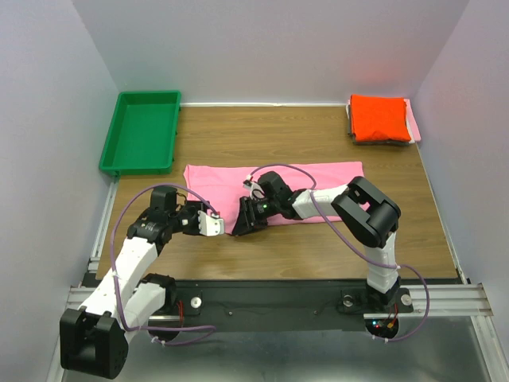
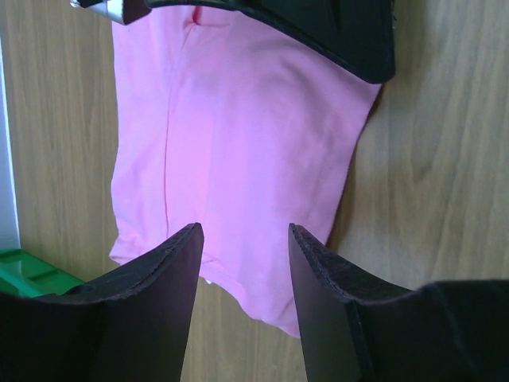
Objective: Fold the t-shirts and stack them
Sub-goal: Fold the tshirt
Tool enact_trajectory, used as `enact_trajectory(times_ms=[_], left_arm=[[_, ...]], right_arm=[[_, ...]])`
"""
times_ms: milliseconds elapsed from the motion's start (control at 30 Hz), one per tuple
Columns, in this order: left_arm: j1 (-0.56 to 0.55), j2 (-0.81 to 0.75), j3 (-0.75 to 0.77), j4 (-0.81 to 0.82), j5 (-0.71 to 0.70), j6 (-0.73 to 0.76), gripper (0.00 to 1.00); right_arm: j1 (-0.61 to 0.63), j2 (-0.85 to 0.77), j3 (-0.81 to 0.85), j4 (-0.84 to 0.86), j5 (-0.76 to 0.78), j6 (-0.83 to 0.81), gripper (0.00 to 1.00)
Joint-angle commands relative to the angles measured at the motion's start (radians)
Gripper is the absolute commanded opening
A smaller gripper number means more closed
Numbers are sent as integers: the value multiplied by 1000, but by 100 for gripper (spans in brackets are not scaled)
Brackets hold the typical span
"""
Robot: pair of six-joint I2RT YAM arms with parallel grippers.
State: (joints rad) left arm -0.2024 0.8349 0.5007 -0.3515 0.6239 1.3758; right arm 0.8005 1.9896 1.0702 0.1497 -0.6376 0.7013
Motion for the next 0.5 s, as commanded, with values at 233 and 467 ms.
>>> enact_trajectory(times_ms=[233, 467], left_arm=[[-63, 66, 32, -33, 7, 109, 55], [-66, 59, 16, -53, 30, 40, 54]], right_arm=[[20, 23, -24, 71, 58, 112, 13], [8, -3, 45, 50, -20, 52, 0]])
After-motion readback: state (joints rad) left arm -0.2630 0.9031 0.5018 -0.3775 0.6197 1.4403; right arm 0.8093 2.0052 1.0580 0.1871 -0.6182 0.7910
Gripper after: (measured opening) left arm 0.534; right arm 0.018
